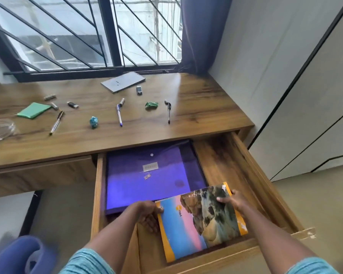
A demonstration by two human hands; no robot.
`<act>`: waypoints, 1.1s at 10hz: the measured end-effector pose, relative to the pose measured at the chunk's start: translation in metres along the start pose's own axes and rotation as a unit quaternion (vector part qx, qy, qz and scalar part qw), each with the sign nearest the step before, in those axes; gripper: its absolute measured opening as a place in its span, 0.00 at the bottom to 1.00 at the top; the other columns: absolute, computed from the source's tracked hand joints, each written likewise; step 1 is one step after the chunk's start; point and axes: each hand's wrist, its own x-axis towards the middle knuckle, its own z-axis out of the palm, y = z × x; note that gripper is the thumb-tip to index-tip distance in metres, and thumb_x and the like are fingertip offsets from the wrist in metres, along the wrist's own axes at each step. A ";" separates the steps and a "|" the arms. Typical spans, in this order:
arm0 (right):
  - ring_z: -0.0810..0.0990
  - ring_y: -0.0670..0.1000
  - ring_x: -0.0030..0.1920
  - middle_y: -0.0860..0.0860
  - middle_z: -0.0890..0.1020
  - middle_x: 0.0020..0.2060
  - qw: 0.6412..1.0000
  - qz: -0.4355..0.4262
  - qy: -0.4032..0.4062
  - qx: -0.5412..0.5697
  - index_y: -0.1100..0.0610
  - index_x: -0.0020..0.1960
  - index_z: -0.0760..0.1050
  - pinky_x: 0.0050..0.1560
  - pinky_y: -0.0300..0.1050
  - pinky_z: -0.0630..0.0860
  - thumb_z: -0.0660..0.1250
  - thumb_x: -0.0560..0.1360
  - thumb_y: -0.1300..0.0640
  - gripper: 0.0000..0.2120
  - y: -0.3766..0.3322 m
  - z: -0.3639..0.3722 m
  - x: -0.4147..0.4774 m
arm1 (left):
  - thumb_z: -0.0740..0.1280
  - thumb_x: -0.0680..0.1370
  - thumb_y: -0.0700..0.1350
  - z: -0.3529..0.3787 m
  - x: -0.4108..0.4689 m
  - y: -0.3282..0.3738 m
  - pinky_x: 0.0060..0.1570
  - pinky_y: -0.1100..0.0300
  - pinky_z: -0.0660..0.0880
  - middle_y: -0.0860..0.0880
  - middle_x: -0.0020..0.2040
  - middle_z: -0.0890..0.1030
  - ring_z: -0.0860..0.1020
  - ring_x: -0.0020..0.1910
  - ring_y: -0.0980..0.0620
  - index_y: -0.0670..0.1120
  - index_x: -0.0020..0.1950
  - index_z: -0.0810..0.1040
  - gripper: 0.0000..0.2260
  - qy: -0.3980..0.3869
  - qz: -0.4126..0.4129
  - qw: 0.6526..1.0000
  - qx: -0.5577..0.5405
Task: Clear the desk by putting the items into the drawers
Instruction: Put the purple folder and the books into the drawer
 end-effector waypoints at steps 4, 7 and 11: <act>0.78 0.50 0.36 0.57 0.81 0.46 0.987 0.065 0.020 -0.148 0.65 0.56 0.75 0.40 0.37 0.78 0.63 0.76 0.64 0.10 -0.001 -0.020 0.051 | 0.49 0.83 0.45 0.047 0.017 0.047 0.48 0.52 0.78 0.34 0.62 0.76 0.78 0.37 0.44 0.30 0.69 0.61 0.22 0.007 -0.094 0.990 0.109; 0.80 0.53 0.56 0.55 0.79 0.58 0.872 -0.032 0.128 -0.471 0.60 0.67 0.67 0.41 0.43 0.72 0.57 0.80 0.61 0.16 -0.007 -0.049 0.046 | 0.56 0.81 0.46 0.108 0.012 0.081 0.51 0.57 0.73 0.42 0.63 0.77 0.78 0.53 0.45 0.37 0.66 0.73 0.18 0.194 -0.003 0.945 0.263; 0.78 0.50 0.59 0.52 0.79 0.58 0.802 -0.126 0.054 -0.581 0.58 0.62 0.75 0.57 0.42 0.76 0.59 0.79 0.62 0.13 -0.009 -0.036 0.036 | 0.54 0.82 0.50 0.150 0.005 0.068 0.56 0.55 0.73 0.41 0.66 0.74 0.74 0.64 0.42 0.40 0.66 0.72 0.19 0.308 0.000 0.932 0.192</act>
